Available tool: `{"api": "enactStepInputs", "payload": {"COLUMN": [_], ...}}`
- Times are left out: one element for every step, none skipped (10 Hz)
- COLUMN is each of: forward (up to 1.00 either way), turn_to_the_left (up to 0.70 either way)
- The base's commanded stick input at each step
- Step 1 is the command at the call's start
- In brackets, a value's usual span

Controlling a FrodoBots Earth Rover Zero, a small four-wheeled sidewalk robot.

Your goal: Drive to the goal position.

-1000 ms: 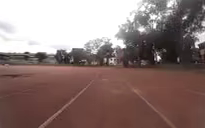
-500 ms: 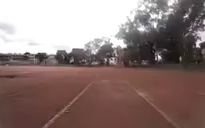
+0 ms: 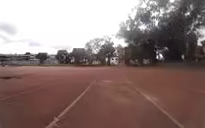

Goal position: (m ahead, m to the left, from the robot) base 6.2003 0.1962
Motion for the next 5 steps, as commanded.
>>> {"api": "enactStepInputs", "payload": {"forward": [0.70,0.70,0.70,0.70,0.70], "turn_to_the_left": [0.00,0.00,0.00,0.00,0.00]}}
